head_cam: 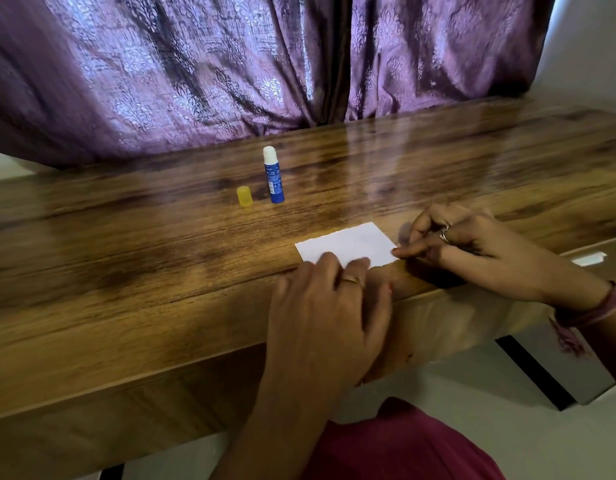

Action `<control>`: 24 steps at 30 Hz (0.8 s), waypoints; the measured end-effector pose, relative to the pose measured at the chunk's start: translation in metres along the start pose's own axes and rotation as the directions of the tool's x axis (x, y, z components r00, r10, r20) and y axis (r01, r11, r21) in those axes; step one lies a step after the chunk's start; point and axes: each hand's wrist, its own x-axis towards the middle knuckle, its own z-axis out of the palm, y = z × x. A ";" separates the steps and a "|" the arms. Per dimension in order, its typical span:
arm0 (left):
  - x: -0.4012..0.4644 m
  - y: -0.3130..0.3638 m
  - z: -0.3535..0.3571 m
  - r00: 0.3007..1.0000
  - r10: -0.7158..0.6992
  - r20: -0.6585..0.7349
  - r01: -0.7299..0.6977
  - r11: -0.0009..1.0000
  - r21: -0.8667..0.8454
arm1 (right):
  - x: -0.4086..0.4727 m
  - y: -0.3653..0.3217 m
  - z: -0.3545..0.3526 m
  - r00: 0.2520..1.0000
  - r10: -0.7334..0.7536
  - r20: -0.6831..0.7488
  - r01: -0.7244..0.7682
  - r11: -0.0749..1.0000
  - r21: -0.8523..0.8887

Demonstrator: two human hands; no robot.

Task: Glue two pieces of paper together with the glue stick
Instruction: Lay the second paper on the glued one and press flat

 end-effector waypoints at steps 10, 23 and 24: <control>0.015 0.027 0.020 0.993 0.011 0.113 -0.018 0.998 0.064 | 0.022 0.041 -0.020 0.984 0.057 0.166 -0.098 0.963 0.250; 0.014 0.029 0.028 0.996 0.047 0.080 -0.061 0.982 0.180 | 0.041 0.051 -0.015 0.990 -0.032 0.139 -0.020 0.936 0.352; 0.013 0.030 0.029 0.995 0.050 0.081 -0.065 0.978 0.197 | 0.042 0.051 -0.014 0.990 -0.032 0.134 -0.017 0.938 0.347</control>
